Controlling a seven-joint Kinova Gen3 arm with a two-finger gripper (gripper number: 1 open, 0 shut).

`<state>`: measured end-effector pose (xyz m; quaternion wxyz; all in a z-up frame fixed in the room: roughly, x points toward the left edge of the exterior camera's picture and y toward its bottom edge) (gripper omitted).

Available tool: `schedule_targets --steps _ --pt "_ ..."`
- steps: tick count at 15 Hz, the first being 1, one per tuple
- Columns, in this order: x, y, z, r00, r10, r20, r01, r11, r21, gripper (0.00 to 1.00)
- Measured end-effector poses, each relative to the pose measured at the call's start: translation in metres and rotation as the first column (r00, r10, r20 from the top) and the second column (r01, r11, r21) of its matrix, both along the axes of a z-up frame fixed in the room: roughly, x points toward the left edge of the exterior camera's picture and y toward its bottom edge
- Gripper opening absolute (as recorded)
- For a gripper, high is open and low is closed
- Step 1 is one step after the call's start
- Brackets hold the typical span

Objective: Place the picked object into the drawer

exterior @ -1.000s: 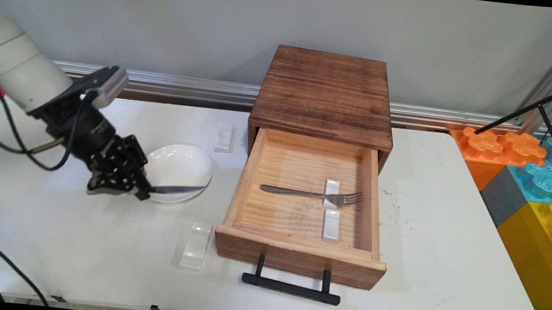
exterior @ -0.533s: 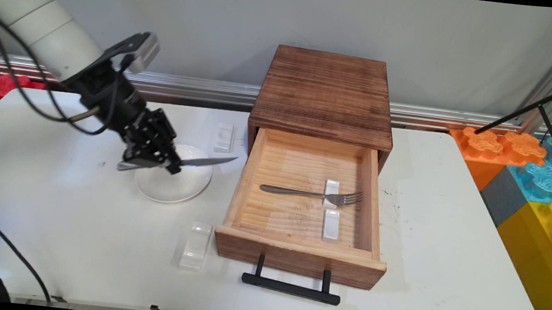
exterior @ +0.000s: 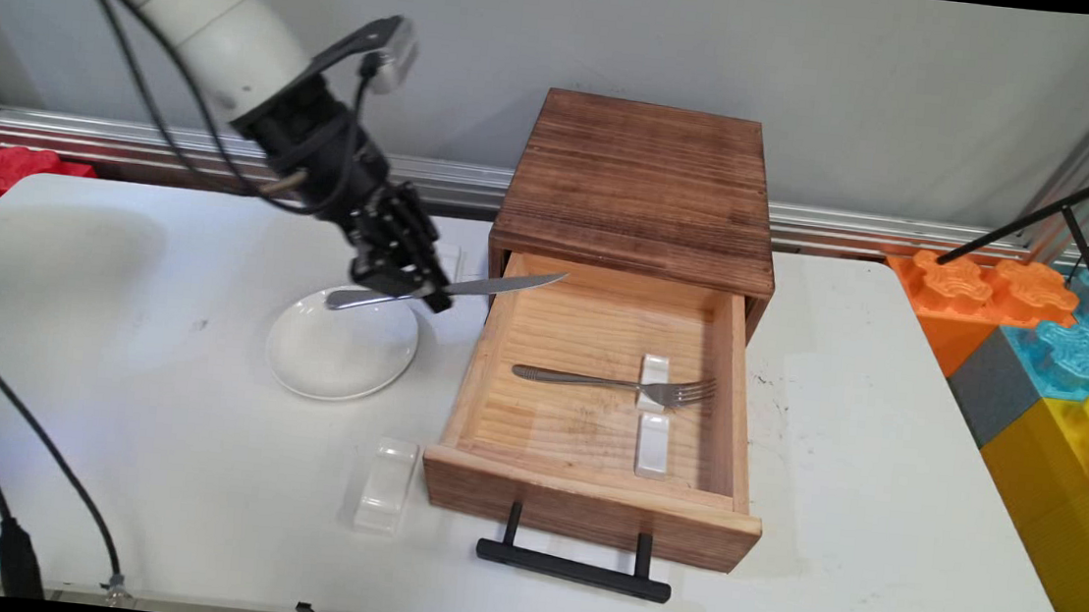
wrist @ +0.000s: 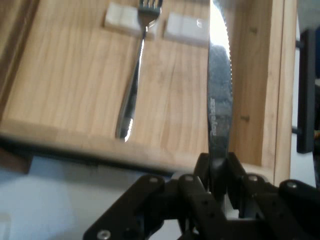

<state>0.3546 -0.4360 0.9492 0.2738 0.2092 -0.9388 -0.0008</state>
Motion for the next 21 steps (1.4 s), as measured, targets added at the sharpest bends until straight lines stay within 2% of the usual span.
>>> schedule_targets --steps 10,15,21 --pt "-0.074 -0.035 -0.008 0.998 -0.02 -0.057 0.02 1.0 0.005 0.0" --pt "-0.107 -0.042 -0.031 0.996 -0.057 -0.07 0.057 0.998 0.002 0.0" --pt "-0.126 -0.048 -0.067 0.992 -0.108 -0.057 0.108 0.994 -0.007 0.0"
